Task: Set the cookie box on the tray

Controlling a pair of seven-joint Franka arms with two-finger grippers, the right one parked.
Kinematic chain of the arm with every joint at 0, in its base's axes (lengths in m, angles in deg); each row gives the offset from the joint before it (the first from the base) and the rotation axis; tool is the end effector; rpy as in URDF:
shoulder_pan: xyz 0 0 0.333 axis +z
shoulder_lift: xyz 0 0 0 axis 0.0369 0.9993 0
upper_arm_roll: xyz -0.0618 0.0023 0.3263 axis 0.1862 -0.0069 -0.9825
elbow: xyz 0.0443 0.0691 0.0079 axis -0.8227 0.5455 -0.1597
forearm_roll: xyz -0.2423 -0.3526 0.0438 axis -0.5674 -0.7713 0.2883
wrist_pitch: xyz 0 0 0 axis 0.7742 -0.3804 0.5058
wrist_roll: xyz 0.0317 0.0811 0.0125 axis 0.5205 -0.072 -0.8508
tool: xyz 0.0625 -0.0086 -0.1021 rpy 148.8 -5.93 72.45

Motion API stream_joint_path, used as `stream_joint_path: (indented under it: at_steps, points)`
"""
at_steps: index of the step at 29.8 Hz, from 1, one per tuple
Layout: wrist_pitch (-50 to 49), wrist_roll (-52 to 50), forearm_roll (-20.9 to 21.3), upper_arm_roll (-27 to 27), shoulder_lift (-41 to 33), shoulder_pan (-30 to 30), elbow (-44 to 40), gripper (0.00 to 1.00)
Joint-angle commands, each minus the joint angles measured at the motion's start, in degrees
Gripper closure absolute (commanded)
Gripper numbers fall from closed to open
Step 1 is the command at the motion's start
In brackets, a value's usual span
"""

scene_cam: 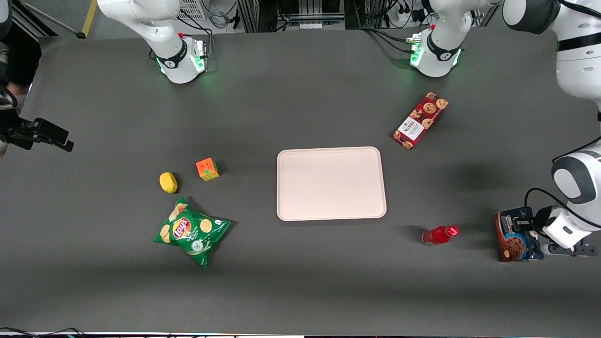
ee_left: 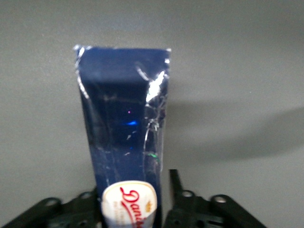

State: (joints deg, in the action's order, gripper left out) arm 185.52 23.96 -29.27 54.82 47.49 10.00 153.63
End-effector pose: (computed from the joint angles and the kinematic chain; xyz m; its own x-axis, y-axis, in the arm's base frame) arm 0.7417 0.1441 0.2730 0.9959 -0.0773 0.0467 -0.0794 -0.9958 0.0456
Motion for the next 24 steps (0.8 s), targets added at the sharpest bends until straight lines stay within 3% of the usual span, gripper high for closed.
stream_joint_path:
  at_steps: [1,6,11,19,24]
  points:
    - [-10.1,-1.5,3.8,-0.3,-5.2,-0.9,-5.2,1.00]
    - [-22.4,-1.6,7.1,-0.1,-6.5,-1.5,-15.1,1.00]
    - [-30.7,-1.5,7.2,0.0,-7.9,-1.5,-21.4,1.00]
    - [-35.4,-2.1,6.8,1.3,-9.4,-1.6,-23.3,1.00]
    - [-39.4,-13.6,7.6,6.5,-11.5,-2.3,-23.2,1.00]
